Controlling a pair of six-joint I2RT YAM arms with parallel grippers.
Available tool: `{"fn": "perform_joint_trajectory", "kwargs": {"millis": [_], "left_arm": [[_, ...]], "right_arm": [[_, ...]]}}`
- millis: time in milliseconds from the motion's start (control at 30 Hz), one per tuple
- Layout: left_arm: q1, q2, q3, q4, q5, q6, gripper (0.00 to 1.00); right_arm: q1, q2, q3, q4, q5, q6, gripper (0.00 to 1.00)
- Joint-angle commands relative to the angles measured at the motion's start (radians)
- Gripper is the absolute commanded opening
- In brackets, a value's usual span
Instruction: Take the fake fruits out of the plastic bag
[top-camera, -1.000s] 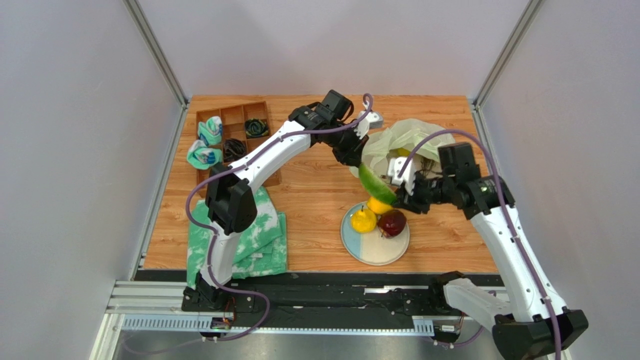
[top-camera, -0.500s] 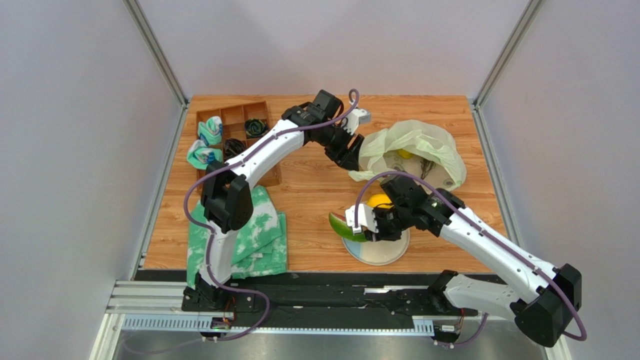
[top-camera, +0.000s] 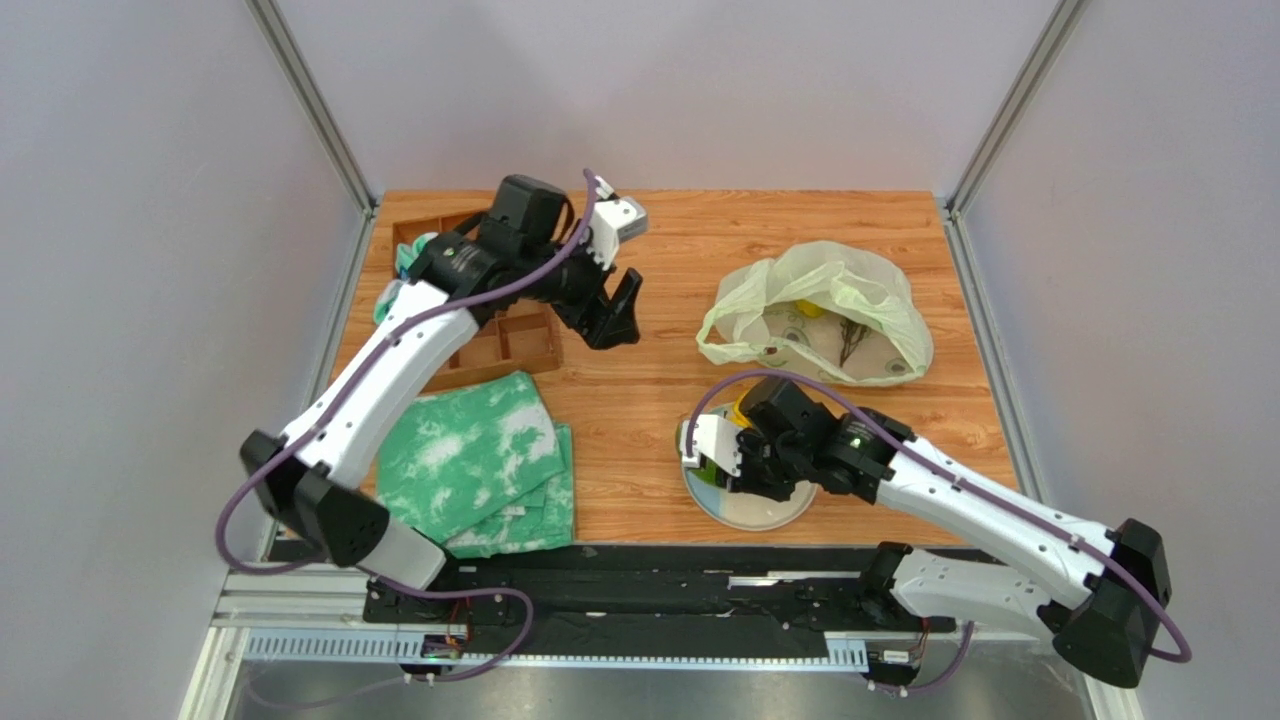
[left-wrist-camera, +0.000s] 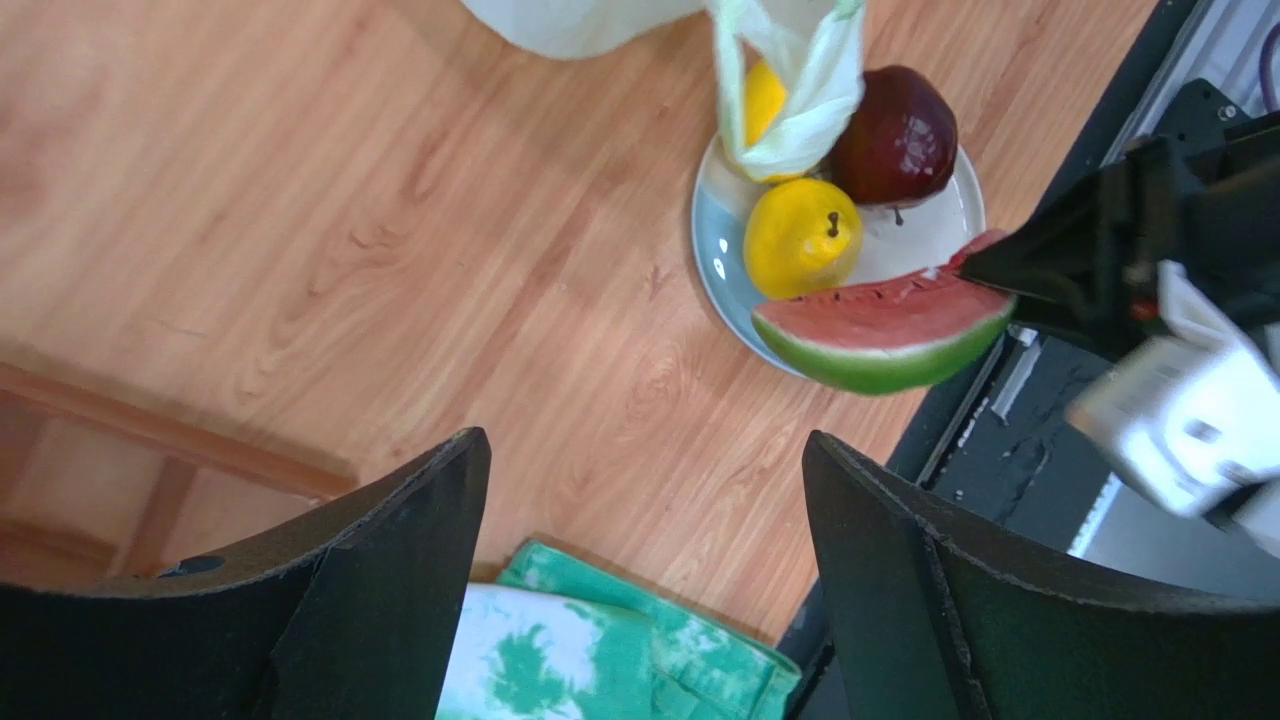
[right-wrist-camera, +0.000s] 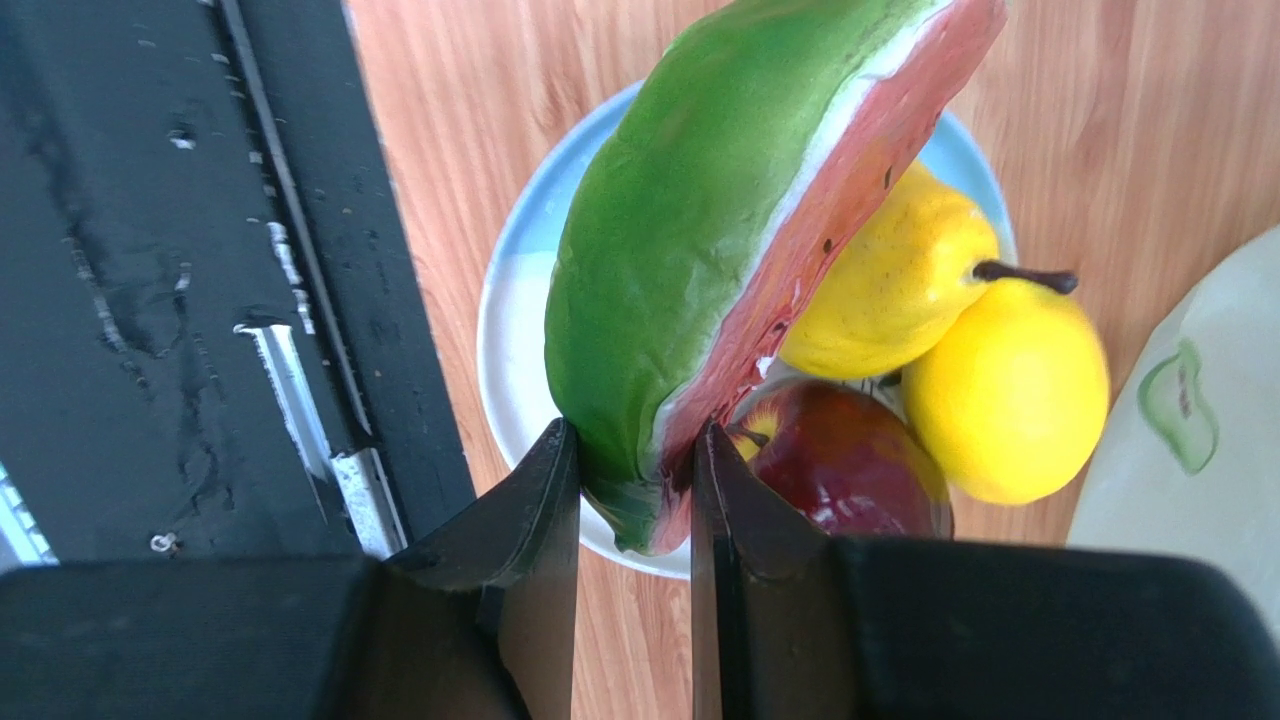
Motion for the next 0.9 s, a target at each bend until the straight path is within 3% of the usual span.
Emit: {"fn": "perform_joint_trajectory", "kwargs": {"millis": [0, 167, 333, 700, 767, 800, 867], "left_arm": [[-0.005, -0.154, -0.07, -0.025, -0.05, 0.099, 0.86], [0.009, -0.232, -0.141, -0.05, -0.096, 0.161, 0.86], [0.103, -0.277, -0.156, -0.056, -0.024, 0.127, 0.86], [0.118, -0.308, -0.21, -0.041, 0.016, 0.135, 0.85], [0.118, -0.311, -0.221, -0.039, 0.019, 0.141, 0.84], [0.118, -0.311, -0.225, -0.036, 0.023, 0.139, 0.84], [0.118, -0.311, -0.244, -0.03, 0.028, 0.133, 0.84]], "right_arm": [[-0.004, 0.071, 0.03, 0.023, 0.099, 0.17, 0.0], [0.025, 0.117, 0.039, 0.036, 0.078, 0.175, 0.0], [0.027, 0.116, -0.009, 0.104, 0.081, 0.201, 0.0], [0.028, 0.13, -0.098, 0.136, 0.108, 0.208, 0.02], [0.027, 0.139, -0.105, 0.142, 0.097, 0.207, 0.12], [0.027, 0.139, -0.107, 0.148, 0.079, 0.211, 0.29], [0.03, 0.142, -0.105, 0.141, 0.046, 0.205, 0.46]]}}
